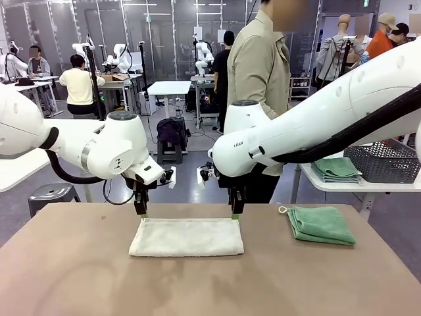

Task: Fold the towels and place them in the basket.
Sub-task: When a person lays out a Towel with hook on the table, fold it in half twice.

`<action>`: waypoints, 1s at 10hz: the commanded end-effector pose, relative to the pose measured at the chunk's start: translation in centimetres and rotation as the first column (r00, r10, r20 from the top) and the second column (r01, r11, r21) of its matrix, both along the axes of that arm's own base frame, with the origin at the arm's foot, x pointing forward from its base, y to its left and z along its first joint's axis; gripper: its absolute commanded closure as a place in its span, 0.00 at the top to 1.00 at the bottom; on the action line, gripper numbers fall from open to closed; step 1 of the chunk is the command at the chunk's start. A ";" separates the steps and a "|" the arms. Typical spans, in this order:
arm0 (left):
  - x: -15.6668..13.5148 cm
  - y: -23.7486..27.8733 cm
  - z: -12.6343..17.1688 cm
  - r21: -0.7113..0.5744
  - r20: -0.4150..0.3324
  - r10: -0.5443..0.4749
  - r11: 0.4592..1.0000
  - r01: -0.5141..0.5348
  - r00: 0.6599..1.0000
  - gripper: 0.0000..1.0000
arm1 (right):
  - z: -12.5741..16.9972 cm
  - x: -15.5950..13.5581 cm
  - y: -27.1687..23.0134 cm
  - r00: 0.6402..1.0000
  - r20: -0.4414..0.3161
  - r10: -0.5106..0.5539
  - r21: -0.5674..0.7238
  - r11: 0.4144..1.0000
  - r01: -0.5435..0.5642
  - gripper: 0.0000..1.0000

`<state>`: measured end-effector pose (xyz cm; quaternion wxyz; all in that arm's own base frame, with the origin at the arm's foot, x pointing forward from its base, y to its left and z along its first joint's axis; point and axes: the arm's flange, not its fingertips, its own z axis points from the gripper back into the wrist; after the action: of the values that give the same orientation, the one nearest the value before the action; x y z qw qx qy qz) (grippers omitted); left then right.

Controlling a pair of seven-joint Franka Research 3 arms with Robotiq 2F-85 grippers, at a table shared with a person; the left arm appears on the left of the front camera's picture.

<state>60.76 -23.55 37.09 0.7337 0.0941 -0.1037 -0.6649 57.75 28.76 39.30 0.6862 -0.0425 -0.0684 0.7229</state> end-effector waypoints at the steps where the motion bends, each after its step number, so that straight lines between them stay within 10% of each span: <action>1: -2.9 2.6 2.7 -0.073 -0.024 -0.032 0.997 0.031 0.999 0.84 | 2.8 -3.7 -0.6 0.994 -0.040 -0.101 0.016 0.995 0.102 0.68; 5: -7.2 7.9 8.5 -0.266 -0.068 -0.072 0.963 0.051 0.995 0.84 | 9.1 -11.1 -1.1 0.943 -0.202 -0.265 0.239 0.920 0.310 0.68; 10: -9.7 15.3 11.8 -0.504 -0.048 -0.120 0.860 0.079 0.992 0.84 | 9.8 -15.0 -5.0 0.700 -0.427 -0.572 0.350 0.609 0.711 0.68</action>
<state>51.61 -9.16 49.84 0.7140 -0.0992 -0.2381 -0.6509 43.55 23.81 50.69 0.8834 0.1813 -0.1189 0.4153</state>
